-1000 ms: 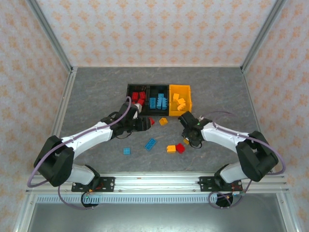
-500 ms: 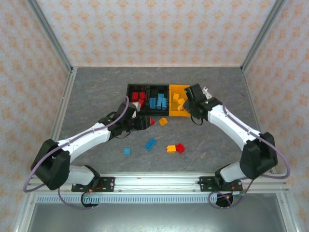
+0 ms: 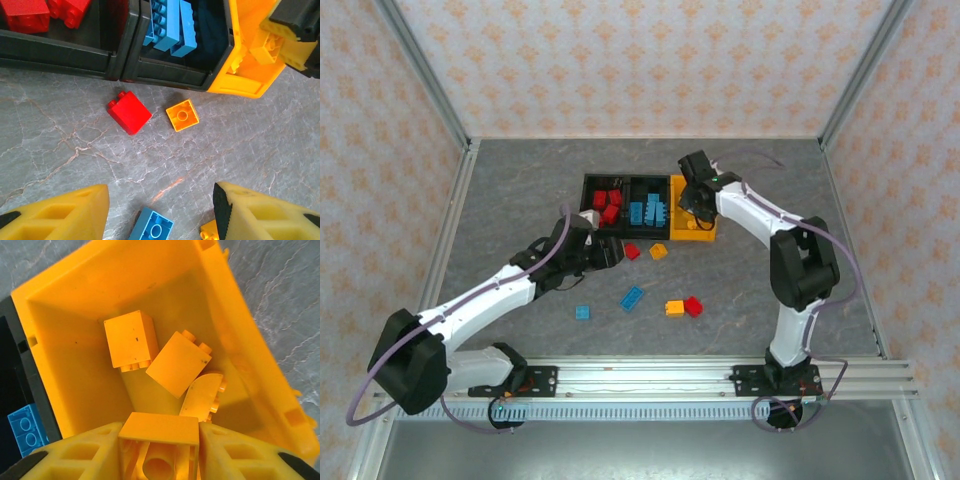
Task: Sort the legos into containers by color
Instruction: Place the lego in the container, then pick up the lego from the middle-left of the table.
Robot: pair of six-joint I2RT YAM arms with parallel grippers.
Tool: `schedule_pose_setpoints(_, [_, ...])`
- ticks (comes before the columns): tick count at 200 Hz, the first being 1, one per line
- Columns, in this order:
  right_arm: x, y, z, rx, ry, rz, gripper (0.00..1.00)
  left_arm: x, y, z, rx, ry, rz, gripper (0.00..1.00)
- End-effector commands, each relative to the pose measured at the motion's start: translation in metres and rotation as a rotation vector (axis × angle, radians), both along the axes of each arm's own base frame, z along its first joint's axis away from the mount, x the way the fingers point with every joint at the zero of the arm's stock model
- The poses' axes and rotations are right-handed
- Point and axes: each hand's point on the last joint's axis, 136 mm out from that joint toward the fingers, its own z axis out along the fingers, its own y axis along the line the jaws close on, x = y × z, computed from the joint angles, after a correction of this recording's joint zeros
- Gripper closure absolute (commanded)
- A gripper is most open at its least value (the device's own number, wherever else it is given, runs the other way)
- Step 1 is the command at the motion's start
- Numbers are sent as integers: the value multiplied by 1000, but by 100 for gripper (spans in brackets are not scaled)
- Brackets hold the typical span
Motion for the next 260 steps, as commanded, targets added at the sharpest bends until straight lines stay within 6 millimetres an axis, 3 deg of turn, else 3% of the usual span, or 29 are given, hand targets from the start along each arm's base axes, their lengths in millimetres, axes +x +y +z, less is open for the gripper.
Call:
schedule_pose_setpoints(1, [7, 6, 0, 1, 4, 30, 58, -5, 8, -6, 28, 14, 28, 41])
schedule_pose_setpoints(53, [9, 11, -4, 19, 4, 45, 51, -6, 11, -4, 31, 12, 41, 41])
schedule_pose_setpoints(81, [10, 16, 18, 46, -51, 70, 49, -7, 13, -3, 35, 12, 45, 41])
schedule_pose_setpoints(101, [3, 20, 46, 82, -122, 110, 48, -9, 16, -3, 43, 18, 53, 41])
schedule_pose_setpoints(138, [-30, 22, 80, 126, -225, 198, 47, -18, 25, -15, 87, 73, 70, 41])
schedule_pose_setpoints(157, [-49, 21, 87, 130, -248, 248, 45, -22, 42, -25, 172, 109, 128, 38])
schedule_pose_setpoints(187, [-83, 37, 102, 202, -322, 403, 37, -37, 60, -44, 278, 207, 154, 35])
schedule_pose_setpoints(216, [-120, 62, 97, 288, -338, 593, 36, -59, 70, -66, 338, 306, 144, 33])
schedule_pose_setpoints(226, [-131, 65, 87, 299, -326, 624, 35, -67, 73, -75, 357, 338, 138, 33])
schedule_pose_setpoints(260, [-144, 64, 57, 329, -274, 608, 36, -89, 69, -101, 380, 424, 110, 33])
